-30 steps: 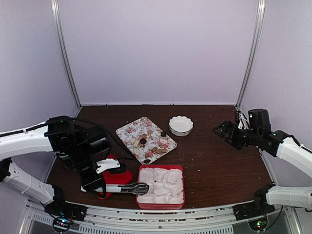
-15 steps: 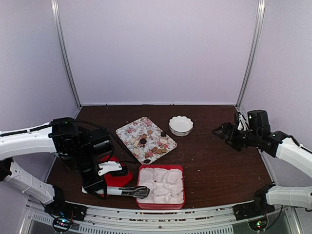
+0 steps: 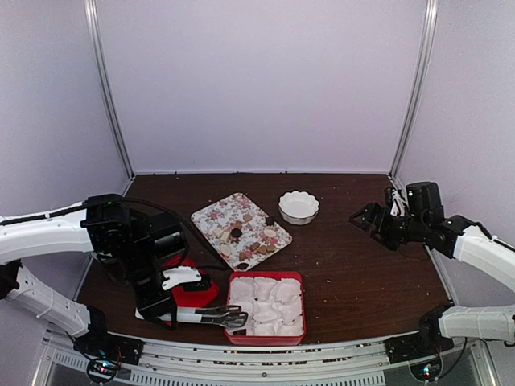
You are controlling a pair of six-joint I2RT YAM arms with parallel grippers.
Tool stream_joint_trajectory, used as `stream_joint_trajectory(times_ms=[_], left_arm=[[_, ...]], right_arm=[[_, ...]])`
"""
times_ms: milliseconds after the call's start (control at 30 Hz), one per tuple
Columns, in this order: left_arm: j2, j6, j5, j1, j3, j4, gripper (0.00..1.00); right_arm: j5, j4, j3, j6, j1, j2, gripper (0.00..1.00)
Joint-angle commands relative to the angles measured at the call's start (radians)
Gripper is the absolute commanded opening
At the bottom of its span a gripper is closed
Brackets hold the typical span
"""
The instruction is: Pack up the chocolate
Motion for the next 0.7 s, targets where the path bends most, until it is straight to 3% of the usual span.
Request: stream_joint_trajectory(times_ms=[0, 133, 333, 500, 667], left_arm=[[-0.014, -0.002, -0.03, -0.003, 0.03, 0.016, 0.32], [-0.008, -0.028, -0.072, 0.053, 0.086, 0.052, 0.32], [0.049, -0.035, -0.183, 0.226, 0.199, 0.085, 0.33], [0.148, -0.027, -0.318, 0.334, 0.318, 0.088, 0.35], [0.275, 0.015, -0.42, 0.374, 0.437, 0.066, 0.36]], right_arm=[[-0.001, 0.017, 0.015, -0.011, -0.006, 0.01, 1.0], [-0.001, 0.02, 0.029, -0.014, -0.007, 0.021, 1.0], [0.001, 0.033, 0.047, -0.01, -0.007, 0.037, 1.0], [0.009, 0.037, 0.058, -0.006, -0.009, 0.048, 1.0], [0.021, 0.041, 0.059, 0.005, -0.01, 0.048, 1.0]])
